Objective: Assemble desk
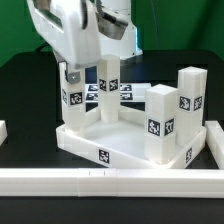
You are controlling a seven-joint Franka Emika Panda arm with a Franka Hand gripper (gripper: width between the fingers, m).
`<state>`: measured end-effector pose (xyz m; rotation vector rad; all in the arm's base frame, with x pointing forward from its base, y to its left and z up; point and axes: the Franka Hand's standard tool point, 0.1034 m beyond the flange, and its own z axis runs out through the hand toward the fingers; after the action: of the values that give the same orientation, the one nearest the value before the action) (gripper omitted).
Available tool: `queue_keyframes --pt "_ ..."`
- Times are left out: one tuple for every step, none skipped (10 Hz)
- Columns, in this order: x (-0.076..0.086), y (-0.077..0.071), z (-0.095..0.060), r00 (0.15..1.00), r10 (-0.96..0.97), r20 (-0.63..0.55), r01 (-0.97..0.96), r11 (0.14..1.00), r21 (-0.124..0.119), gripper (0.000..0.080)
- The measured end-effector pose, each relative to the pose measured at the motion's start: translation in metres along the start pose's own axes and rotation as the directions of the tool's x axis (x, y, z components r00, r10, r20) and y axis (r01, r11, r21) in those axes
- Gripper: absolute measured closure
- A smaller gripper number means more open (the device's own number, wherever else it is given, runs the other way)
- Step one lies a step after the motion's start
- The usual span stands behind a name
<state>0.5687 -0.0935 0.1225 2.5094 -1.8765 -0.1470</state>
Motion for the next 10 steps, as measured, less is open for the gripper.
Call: queue_keyframes --pt "-0.0004 0.0000 0.0002 0.997 0.081 0.000 -0.081 0.997 -0.001 0.0509" --pt "-0.0014 -0.0002 0.0003 0.990 0.138 0.000 -0.138 0.990 -0.002 0.0509" --pt "-0.0017 -0.0003 0.0003 0.985 0.175 0.000 -0.175 0.985 -0.002 0.0509" --pt "-0.0019 -0.0004 0.0004 0.976 0.219 0.000 -0.219 0.976 -0.002 0.0509" --pt "-0.0016 -0.0002 0.0006 0.988 0.156 -0.002 -0.156 0.988 -0.004 0.0413" --pt "-0.0017 0.0001 0.0007 0.995 0.100 -0.001 -0.100 0.995 -0.005 0.0213" --pt "-0.0019 0.0003 0.0009 0.998 0.070 0.000 -0.070 0.998 -0.007 0.0213" --pt "-0.0015 0.0002 0.0008 0.999 -0.036 -0.002 0.036 0.999 -0.007 0.0169" --pt "-0.0020 -0.0003 0.0008 0.988 -0.154 -0.002 0.154 0.988 -0.006 0.0169" --pt "-0.0029 -0.0015 0.0012 0.963 -0.270 -0.005 0.270 0.963 -0.003 0.0153"
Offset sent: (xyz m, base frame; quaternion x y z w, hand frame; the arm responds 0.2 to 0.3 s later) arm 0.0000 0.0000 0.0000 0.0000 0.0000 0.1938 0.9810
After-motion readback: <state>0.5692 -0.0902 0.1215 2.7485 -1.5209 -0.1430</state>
